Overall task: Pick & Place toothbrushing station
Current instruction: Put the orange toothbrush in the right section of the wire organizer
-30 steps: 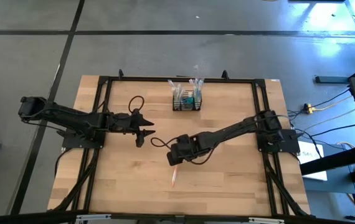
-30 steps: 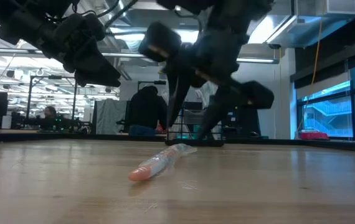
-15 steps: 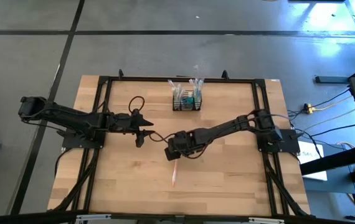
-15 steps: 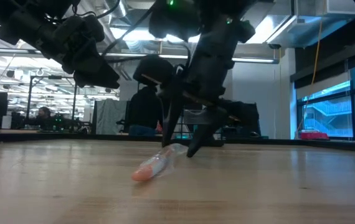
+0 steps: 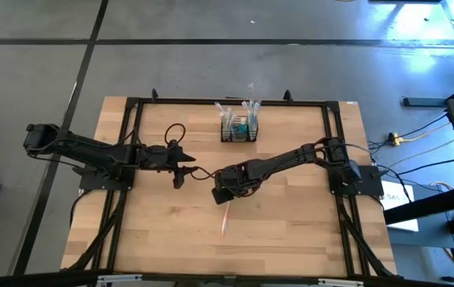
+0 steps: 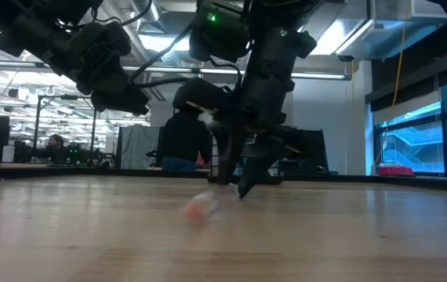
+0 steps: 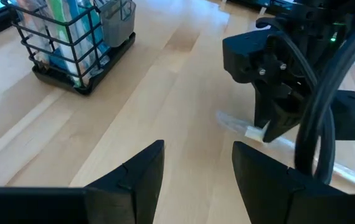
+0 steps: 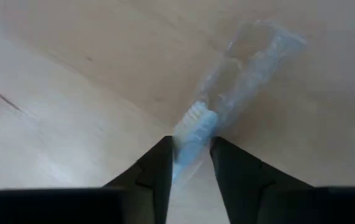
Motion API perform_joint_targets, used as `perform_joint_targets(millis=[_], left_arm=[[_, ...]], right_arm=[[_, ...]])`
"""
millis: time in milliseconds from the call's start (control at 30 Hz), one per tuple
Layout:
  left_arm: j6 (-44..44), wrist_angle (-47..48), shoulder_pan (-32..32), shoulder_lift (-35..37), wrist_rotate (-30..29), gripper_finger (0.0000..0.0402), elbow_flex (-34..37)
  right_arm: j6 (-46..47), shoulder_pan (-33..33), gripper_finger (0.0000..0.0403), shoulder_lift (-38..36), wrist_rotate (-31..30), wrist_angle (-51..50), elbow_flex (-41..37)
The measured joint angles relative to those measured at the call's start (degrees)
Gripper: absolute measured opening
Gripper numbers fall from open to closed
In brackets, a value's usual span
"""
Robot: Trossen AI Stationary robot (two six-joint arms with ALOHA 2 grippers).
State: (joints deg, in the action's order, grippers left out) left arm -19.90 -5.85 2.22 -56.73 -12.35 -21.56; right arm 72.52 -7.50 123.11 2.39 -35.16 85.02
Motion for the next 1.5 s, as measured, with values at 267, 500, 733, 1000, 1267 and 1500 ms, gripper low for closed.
perform_joint_targets(millis=[267,500,733,1000,1267,1500], left_arm=[[-0.05,0.12,0.00,0.01,-0.02,0.0184,0.00],[0.09,0.11,0.00,0.02,-0.01,0.0184,0.00],[0.09,0.85,0.00,0.02,0.01,0.0184,0.00],[-0.54,3.18,0.00,0.02,0.01,0.0184,-0.01],[-1.86,4.96,0.00,0.02,0.01,0.0184,0.00],[-1.90,4.96,0.00,0.02,0.01,0.0184,0.00]], right_arm=[[-8.36,2.09,0.0050,0.00,3.13,-2.59,-0.10],[-13.88,2.90,0.0013,0.00,6.06,-2.81,-0.16],[-18.30,2.59,0.0013,-0.48,6.40,-2.79,-0.28],[-24.20,1.65,0.0012,-3.74,2.84,-4.65,-0.66],[-31.30,0.15,0.0012,-9.31,-3.43,-5.90,-0.54],[-33.16,0.04,0.0012,-16.52,-15.11,-9.95,-0.40]])
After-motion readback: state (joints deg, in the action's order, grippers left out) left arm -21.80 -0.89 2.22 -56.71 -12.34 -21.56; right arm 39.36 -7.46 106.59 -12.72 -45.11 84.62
